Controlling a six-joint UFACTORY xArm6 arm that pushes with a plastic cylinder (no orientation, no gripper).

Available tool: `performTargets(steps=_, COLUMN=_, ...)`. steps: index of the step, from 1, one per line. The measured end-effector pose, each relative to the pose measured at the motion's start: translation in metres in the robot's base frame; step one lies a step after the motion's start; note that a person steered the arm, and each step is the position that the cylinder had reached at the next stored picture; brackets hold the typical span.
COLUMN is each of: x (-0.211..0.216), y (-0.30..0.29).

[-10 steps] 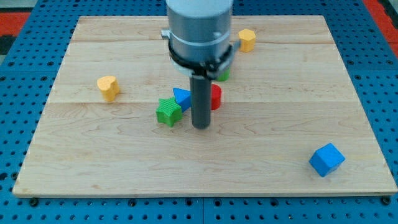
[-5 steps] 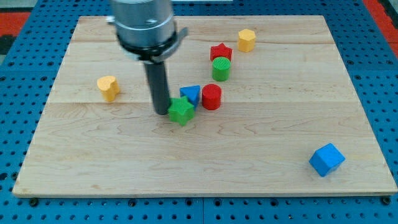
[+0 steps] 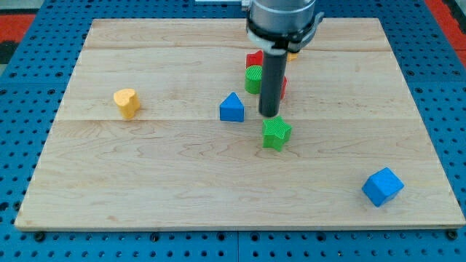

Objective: Move the green star towards the right center of the board

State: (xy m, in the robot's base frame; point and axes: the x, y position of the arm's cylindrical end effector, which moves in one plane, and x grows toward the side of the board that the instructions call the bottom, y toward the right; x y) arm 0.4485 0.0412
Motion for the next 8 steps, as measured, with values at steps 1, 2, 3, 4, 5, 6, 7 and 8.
performTargets(steps=1, x=0.033, y=-0.050)
performTargets(steps=2, x=0.070, y=-0.034)
performTargets(steps=3, x=0.063, y=0.005)
performTargets(steps=4, x=0.023, y=0.028)
performTargets(steps=5, x=0.005, y=0.054)
performTargets(steps=6, x=-0.013, y=0.063)
performTargets(steps=7, x=-0.020, y=0.063)
performTargets(steps=8, x=-0.019, y=0.046)
